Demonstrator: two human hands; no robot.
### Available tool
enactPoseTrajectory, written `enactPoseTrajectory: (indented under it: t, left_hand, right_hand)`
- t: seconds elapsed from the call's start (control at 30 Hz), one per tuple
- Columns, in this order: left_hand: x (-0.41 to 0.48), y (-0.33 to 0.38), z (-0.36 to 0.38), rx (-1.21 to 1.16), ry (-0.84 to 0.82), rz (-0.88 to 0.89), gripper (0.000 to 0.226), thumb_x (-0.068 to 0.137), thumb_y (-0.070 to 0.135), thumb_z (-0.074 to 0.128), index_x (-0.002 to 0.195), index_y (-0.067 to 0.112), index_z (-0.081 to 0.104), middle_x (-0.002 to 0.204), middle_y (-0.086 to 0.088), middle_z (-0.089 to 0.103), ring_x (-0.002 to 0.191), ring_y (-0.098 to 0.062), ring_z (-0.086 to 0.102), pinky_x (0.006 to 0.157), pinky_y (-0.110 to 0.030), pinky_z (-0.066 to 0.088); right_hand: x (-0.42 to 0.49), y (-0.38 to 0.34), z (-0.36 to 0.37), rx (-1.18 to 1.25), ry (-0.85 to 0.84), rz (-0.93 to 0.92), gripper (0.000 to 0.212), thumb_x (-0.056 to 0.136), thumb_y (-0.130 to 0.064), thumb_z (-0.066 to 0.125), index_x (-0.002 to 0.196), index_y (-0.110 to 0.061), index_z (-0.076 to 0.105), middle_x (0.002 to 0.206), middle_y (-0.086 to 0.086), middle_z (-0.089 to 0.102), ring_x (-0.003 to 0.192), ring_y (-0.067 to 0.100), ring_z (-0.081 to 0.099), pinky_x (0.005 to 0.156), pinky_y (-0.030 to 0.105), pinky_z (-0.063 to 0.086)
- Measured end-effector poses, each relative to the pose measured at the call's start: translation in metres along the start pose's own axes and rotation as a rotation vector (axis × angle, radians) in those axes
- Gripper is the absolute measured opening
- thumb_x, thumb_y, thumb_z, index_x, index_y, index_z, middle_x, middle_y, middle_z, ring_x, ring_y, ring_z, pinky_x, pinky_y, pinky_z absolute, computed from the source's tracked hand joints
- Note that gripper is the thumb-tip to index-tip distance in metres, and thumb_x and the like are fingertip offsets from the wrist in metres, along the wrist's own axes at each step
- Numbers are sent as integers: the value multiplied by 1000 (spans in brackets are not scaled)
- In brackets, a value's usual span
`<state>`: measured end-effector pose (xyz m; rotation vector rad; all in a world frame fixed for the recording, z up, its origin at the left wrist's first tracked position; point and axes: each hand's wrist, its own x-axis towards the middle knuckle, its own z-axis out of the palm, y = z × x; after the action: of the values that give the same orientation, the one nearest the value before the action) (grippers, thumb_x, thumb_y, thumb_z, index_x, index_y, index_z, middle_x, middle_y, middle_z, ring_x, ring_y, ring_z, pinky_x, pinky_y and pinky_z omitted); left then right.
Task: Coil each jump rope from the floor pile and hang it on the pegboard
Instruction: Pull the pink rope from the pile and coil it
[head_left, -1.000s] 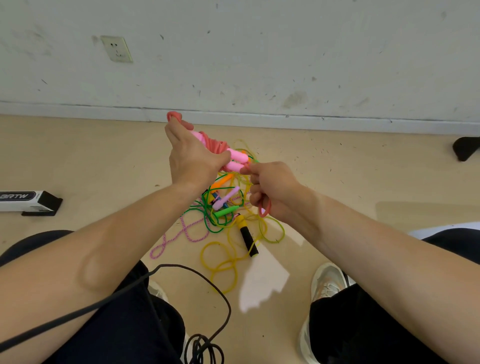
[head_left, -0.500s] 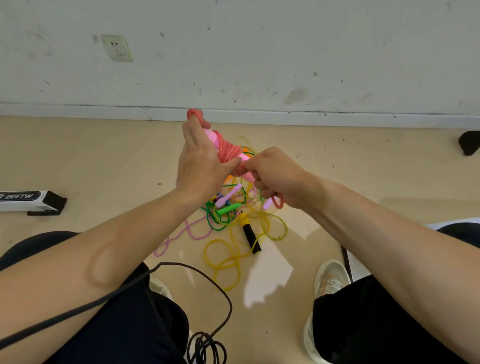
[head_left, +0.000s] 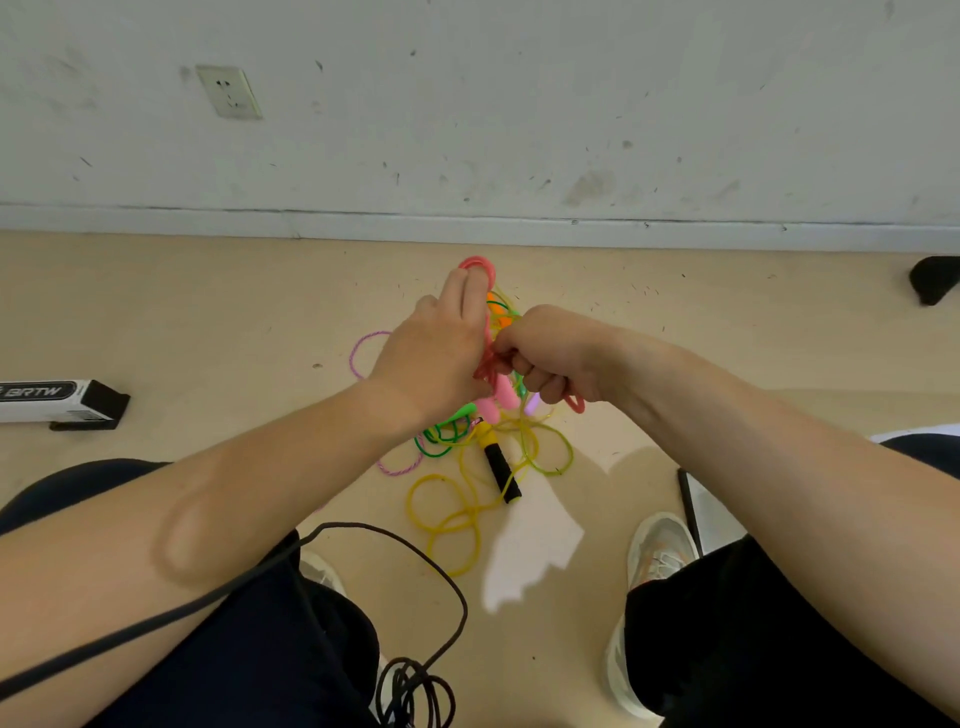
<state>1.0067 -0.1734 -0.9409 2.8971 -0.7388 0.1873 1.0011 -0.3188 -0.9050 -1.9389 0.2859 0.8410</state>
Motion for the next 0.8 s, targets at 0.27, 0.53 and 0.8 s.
enactPoseTrajectory:
  t: [0.27,0.53,0.8]
  left_hand:
    - [5,-5,-1,-31,-25,-28,104,63,35,84,143,-1,30,134,-15,41,86,-39,56,65,-42,43]
    - [7,-10,0,-336,-6,-101,105,57,49,87,140,15,33,121,4,45,95,-27,57,78,-43,50]
    - [9,-18,2,-654,41,-269,87,62,30,85,133,22,36,113,13,48,93,-14,54,78,-30,42]
  right_hand:
    - [-8,-4,5,130,-6,-50,19,93,-8,42,74,-13,45,39,-2,39,51,12,11,51,28,8]
    - [-8,4,-6,237,-57,-57,32,99,-17,46,68,-11,51,51,-6,23,44,9,15,46,23,12]
    - [-13,0,-28,247,-266,-114,51,103,-38,31,97,1,63,71,15,61,62,28,61,69,37,54]
